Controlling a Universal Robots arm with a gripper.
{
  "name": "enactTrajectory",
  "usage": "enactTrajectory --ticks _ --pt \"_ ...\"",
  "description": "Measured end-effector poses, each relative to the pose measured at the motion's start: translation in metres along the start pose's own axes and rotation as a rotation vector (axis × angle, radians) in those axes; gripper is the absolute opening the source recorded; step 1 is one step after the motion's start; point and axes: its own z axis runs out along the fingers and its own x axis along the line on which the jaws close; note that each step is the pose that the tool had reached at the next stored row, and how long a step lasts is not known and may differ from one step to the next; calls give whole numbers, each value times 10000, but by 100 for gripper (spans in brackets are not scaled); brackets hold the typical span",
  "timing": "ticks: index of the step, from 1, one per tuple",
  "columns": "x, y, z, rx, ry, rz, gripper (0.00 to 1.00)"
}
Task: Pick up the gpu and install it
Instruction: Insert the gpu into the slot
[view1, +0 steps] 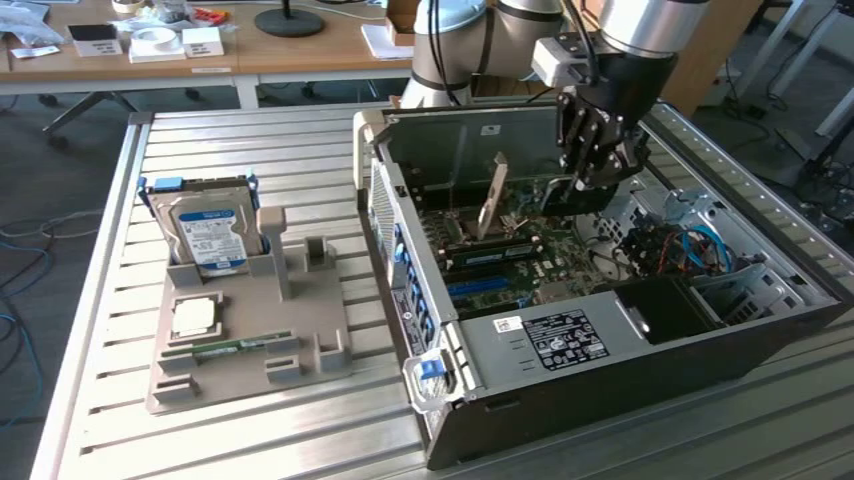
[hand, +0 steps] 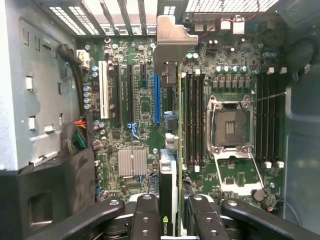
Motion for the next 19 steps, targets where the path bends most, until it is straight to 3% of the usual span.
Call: enactTrajectory --ticks 8,19 --pt "3 14 83 0 -12 1 27" --pt "12 126 242 26 -21 -1 27"
